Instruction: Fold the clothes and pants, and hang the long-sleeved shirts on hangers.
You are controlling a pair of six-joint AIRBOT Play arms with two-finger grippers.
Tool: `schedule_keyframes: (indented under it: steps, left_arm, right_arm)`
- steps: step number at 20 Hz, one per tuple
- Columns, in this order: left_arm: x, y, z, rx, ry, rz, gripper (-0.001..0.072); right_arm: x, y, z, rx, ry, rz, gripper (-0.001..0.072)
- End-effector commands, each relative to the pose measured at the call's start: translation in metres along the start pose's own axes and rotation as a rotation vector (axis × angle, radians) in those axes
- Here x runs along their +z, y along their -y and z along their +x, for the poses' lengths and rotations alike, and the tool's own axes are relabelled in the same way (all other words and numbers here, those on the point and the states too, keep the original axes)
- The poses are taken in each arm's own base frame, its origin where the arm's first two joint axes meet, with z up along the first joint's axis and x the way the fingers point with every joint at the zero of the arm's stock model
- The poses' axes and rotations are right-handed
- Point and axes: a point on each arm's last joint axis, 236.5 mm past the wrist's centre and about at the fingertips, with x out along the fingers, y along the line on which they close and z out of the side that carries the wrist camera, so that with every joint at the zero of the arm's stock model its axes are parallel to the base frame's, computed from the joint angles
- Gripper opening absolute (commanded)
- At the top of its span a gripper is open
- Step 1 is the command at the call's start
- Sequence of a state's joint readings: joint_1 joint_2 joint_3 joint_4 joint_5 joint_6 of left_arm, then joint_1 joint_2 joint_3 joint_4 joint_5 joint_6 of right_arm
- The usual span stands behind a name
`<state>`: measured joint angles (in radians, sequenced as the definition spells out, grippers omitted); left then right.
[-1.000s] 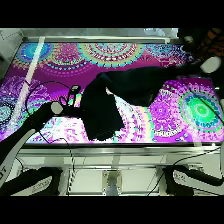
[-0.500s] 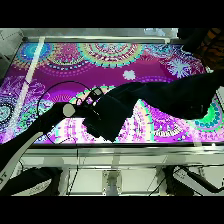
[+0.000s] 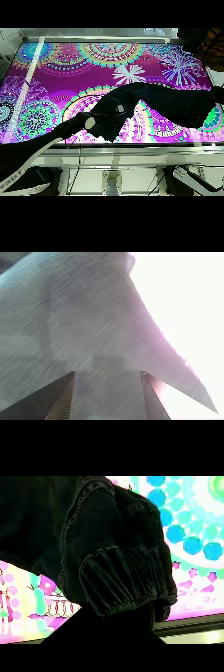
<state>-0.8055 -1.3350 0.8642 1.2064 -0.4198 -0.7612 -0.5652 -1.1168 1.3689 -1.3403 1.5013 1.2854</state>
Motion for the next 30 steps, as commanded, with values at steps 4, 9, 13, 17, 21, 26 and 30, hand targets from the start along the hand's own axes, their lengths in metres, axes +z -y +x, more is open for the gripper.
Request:
schedule_keyframes:
  steps: [4, 9, 13, 17, 21, 26, 30]
  left_arm:
    - [0.060, 0.012, 0.033, 0.127, 0.226, -0.018, 0.0504]
    - [0.045, 0.011, 0.066, 0.121, 0.191, -0.102, 0.0442]
    - [0.039, -0.024, 0.060, 0.171, 0.193, -0.171, 0.0114]
    - [0.015, -0.067, 0.026, 0.171, 0.130, -0.310, 0.0021]
    - [-0.063, -0.115, -0.027, 0.247, -0.120, -0.442, 0.0018]
    - [-0.162, -0.167, -0.147, 0.515, -0.496, -0.480, 0.0018]
    - [-0.186, -0.199, -0.245, 0.741, -0.561, -0.483, 0.0018]
  right_arm:
    - [-0.009, -0.001, 0.013, 0.018, -0.029, 0.013, 0.0012]
    - [-0.006, -0.006, 0.012, 0.040, -0.018, 0.011, 0.0011]
    - [-0.006, -0.006, 0.012, 0.039, -0.015, 0.011, 0.0012]
    - [-0.004, -0.005, 0.012, 0.037, -0.008, 0.012, 0.0011]
    - [-0.004, -0.005, 0.012, 0.036, -0.006, 0.008, 0.0011]
    - [0.001, -0.008, 0.012, 0.050, 0.014, 0.006, 0.0011]
    - [-0.001, -0.018, 0.012, 0.090, 0.006, 0.007, 0.0012]
